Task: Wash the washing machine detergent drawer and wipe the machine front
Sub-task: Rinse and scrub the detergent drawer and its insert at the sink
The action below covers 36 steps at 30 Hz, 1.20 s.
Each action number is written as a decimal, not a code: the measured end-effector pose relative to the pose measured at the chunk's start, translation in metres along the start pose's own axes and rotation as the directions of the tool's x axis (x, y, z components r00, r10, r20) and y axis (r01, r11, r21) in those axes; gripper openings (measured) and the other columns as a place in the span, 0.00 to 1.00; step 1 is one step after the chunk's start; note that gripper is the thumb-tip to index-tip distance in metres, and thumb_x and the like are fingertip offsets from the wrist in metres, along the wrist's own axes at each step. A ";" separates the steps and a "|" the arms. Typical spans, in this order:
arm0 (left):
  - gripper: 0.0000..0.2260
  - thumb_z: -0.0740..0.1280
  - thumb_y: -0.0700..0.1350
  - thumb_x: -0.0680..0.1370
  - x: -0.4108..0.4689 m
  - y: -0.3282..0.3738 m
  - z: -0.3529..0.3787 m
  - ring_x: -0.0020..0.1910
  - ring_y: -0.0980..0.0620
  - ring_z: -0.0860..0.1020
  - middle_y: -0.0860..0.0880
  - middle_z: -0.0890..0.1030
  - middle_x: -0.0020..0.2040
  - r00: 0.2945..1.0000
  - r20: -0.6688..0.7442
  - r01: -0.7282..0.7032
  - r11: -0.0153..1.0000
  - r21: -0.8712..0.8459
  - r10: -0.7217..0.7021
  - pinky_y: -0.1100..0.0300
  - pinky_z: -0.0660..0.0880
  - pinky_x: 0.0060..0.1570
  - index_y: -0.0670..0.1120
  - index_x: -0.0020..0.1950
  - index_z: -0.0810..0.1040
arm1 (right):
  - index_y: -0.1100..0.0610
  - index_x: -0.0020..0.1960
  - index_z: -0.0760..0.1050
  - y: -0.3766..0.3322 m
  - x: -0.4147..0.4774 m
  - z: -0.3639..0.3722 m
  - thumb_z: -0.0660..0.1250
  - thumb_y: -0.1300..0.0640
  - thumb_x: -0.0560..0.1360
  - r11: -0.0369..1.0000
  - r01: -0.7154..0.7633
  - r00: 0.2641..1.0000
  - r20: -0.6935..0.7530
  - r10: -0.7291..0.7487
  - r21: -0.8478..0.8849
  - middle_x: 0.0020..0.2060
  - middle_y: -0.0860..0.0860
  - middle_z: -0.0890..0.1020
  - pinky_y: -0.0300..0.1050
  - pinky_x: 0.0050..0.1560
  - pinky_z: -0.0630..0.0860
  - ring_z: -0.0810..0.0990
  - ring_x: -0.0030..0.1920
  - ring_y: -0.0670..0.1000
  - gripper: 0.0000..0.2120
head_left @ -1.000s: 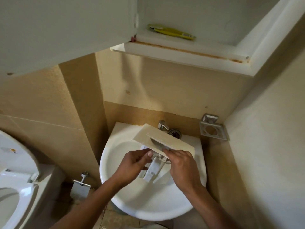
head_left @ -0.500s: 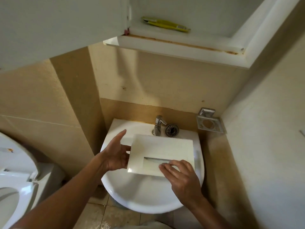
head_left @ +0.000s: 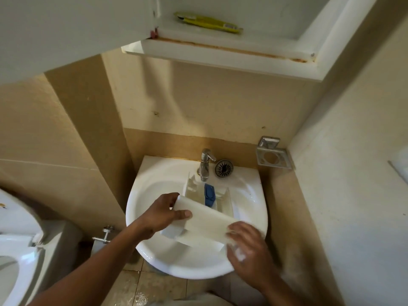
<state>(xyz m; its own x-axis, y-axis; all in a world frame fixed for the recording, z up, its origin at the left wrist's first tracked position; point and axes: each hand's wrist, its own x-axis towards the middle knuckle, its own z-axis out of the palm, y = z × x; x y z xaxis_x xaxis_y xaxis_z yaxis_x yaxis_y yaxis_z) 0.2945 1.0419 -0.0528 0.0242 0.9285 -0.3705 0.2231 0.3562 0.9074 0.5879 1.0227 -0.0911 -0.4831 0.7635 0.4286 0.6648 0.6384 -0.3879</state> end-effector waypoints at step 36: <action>0.25 0.71 0.45 0.71 -0.007 -0.062 0.005 0.60 0.47 0.79 0.53 0.82 0.62 0.971 0.039 0.238 0.970 -0.057 -0.236 0.46 0.74 0.68 0.53 0.69 0.77 | 0.60 0.47 0.82 -0.015 0.048 0.026 0.60 0.65 0.72 0.239 -0.930 0.354 0.508 0.785 0.278 0.34 0.51 0.77 0.44 0.34 0.63 0.66 0.33 0.50 0.12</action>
<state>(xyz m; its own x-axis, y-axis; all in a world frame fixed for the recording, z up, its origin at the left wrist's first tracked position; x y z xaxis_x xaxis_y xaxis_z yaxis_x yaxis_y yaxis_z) 0.2853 1.0125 -0.1071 0.0089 0.8133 -0.5818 0.1667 0.5725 0.8028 0.5399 1.0520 -0.0864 0.0619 0.8209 -0.5677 0.4503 -0.5306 -0.7182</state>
